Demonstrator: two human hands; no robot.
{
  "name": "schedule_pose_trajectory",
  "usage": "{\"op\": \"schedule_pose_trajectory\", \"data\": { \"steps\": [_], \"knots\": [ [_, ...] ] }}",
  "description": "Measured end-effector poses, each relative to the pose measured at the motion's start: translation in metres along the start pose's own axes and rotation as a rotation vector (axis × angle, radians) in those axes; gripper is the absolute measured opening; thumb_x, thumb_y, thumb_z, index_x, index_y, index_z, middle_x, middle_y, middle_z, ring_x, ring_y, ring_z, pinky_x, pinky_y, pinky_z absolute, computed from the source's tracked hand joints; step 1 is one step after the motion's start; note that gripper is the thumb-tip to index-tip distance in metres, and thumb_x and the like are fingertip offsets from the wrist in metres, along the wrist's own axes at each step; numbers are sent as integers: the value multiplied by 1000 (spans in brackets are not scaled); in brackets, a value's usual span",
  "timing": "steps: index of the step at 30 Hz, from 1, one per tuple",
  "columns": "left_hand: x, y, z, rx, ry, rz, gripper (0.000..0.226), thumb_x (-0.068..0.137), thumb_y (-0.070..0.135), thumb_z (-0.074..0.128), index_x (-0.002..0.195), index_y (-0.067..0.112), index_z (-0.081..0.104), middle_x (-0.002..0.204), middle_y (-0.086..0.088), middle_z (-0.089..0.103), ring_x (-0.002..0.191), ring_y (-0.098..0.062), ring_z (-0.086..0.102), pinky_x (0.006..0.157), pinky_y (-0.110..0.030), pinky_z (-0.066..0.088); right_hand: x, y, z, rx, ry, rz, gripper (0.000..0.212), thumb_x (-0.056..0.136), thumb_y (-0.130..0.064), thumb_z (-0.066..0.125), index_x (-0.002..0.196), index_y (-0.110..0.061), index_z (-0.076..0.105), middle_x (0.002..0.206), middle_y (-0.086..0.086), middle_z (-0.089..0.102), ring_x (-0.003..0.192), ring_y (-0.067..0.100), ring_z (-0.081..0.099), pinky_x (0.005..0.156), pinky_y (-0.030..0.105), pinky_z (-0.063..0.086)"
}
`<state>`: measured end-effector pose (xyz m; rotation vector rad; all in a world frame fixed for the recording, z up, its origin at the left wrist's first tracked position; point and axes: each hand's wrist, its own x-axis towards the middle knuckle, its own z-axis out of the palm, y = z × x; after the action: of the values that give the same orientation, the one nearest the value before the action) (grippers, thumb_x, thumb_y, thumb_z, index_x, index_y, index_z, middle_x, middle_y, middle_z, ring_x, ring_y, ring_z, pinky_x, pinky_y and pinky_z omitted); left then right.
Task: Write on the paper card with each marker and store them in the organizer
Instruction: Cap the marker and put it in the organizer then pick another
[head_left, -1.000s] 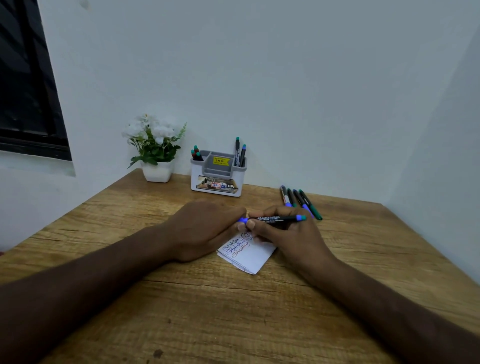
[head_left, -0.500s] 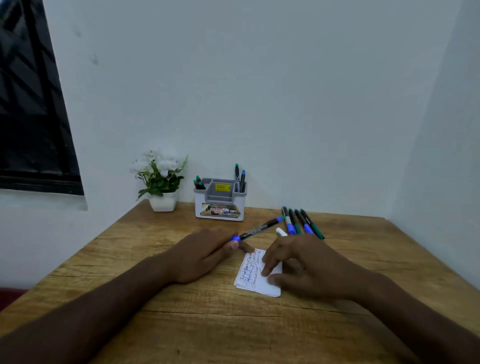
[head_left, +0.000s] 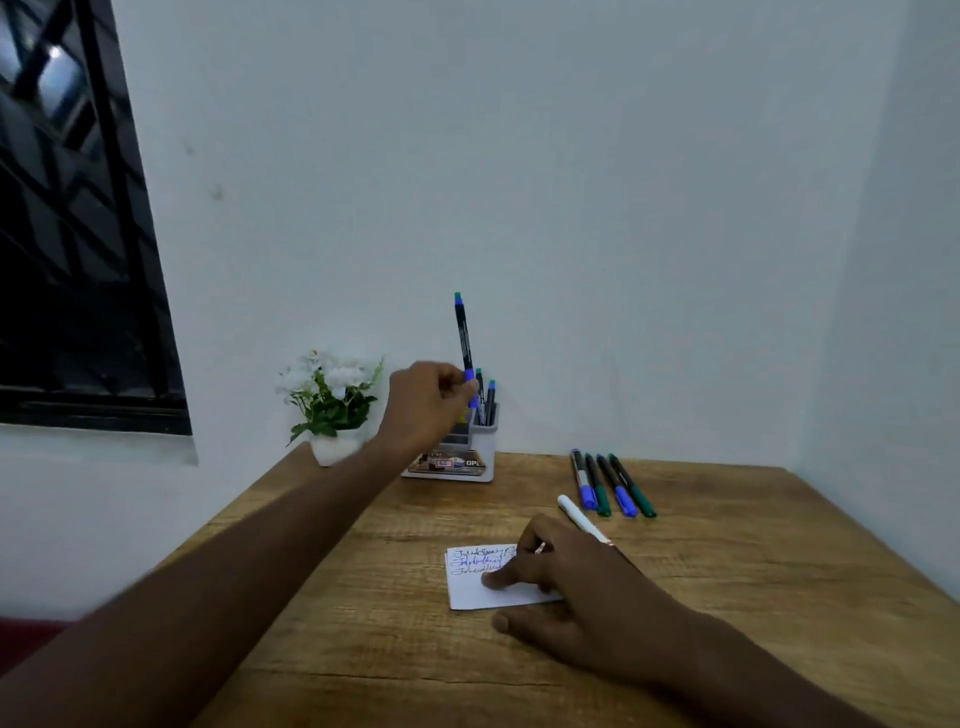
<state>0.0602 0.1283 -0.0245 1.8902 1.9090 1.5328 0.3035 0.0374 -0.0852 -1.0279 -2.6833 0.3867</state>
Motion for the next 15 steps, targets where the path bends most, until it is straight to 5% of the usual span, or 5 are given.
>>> {"op": "schedule_pose_trajectory", "data": {
  "steps": [4, 8, 11, 15],
  "knots": [
    [39, 6, 17, 151, -133, -86, 27, 95, 27, 77, 92, 2, 83, 88, -12, 80, 87, -21, 74, 91, -25, 51, 1, 1, 1, 6, -13, 13, 47, 97, -63, 63, 142, -48, 63, 136, -19, 50, 123, 2, 51, 93, 15, 42],
    [50, -3, 33, 322, -271, -152, 34, 92, 35, 79, 91, 1, 83, 82, -13, 78, 86, -25, 73, 83, -33, 54, 1, 3, 4, 4, -2, 11, 46, 98, -61, 64, 142, -48, 62, 139, -19, 51, 128, 2, 51, 112, 20, 40],
    [49, -8, 35, 299, -219, -168, 41, 91, 39, 79, 77, 1, 80, 60, -5, 66, 58, -15, 60, 62, -26, 45, 3, 6, 8, -3, 16, -8, 47, 97, -63, 63, 143, -49, 61, 137, -21, 51, 111, -4, 46, 84, 8, 34],
    [40, -12, 24, 243, -117, -69, 28, 93, 32, 78, 81, 8, 84, 75, -6, 79, 75, -13, 72, 81, -28, 58, 6, 11, 11, -5, 24, -19, 50, 97, -65, 61, 145, -50, 58, 136, -23, 49, 110, -7, 44, 78, 5, 29]
  ]
}}
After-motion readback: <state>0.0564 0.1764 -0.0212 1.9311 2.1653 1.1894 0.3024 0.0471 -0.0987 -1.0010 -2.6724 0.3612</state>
